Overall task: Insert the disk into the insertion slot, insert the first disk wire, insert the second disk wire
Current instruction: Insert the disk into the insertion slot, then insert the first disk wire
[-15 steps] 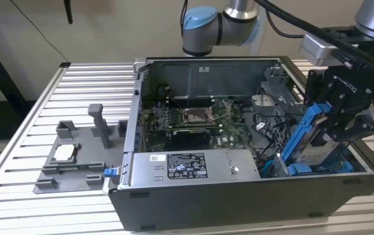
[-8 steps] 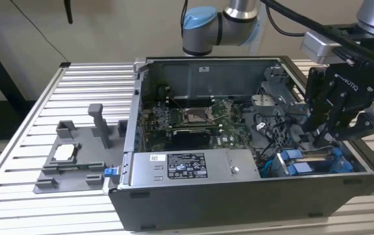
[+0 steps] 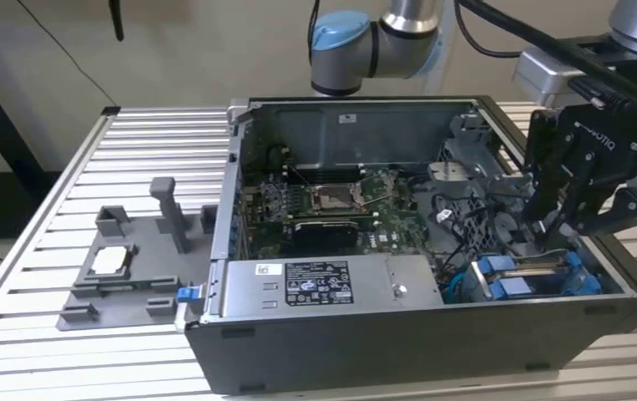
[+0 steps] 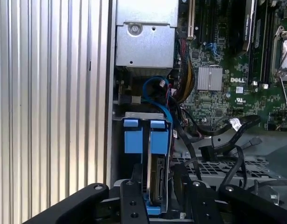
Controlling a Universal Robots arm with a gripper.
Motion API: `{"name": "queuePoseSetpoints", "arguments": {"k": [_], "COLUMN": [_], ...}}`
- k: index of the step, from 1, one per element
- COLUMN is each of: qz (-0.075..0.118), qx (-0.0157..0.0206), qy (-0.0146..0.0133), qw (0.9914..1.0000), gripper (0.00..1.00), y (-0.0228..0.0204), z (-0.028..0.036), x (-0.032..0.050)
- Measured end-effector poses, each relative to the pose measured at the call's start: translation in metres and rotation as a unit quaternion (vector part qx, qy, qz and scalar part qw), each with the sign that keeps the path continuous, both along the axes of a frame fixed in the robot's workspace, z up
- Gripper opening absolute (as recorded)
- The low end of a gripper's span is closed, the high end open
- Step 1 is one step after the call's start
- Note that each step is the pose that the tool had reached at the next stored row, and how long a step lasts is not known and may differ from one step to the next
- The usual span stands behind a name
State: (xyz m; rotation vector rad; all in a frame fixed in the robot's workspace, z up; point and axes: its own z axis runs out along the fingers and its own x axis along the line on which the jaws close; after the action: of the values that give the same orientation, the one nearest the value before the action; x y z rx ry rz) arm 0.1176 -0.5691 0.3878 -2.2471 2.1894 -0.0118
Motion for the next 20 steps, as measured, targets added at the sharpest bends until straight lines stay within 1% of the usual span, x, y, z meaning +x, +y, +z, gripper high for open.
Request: {"name": "queuePoseSetpoints", "arguments": {"k": [1,4,5,6,8,9,10,12,13,14,15,16,18,19,20], "qz": [0.000,0.000,0.000,0.000,0.000,0.000,0.000,0.001,0.001,0.001,0.001,0.002,0.002,0.002,0.003], "qx": [0.0004,0.0010,0.0013,0.0017,0.0022,0.0025,0.0026,0.0027,0.0028,0.0028,0.0028,0.0028,0.0027,0.0028,0.0027], "qy": [-0.0020,-0.0050,-0.0067,-0.0095,-0.0167,-0.0198,-0.0218,-0.0234,-0.0248,-0.0268,-0.0309,-0.0360,-0.0476,-0.0513,-0.0538], "qw": [1.00000,0.99999,0.99998,0.99995,0.99986,0.99980,0.99976,0.99972,0.99969,0.99964,0.99952,0.99935,0.99886,0.99868,0.99854], "gripper": [0.41,0.41,0.41,0.41,0.41,0.41,0.41,0.41,0.41,0.41,0.41,0.41,0.41,0.41,0.41], "y": [0.0005,0.0026,0.0034,0.0043,0.0067,0.0081,0.0097,0.0139,0.0169,0.0197,0.0221,0.0245,0.0268,0.0275,0.0282], "z": [0.0008,0.0048,0.0056,0.0059,0.0065,0.0068,0.0073,0.0087,0.0088,0.0088,0.0088,0.0088,0.0086,0.0079,0.0069], "x": [0.0000,0.0000,-0.0001,0.0000,0.0000,0.0000,0.0000,0.0000,0.0000,-0.0001,0.0000,0.0000,-0.0001,-0.0003,-0.0003]}}
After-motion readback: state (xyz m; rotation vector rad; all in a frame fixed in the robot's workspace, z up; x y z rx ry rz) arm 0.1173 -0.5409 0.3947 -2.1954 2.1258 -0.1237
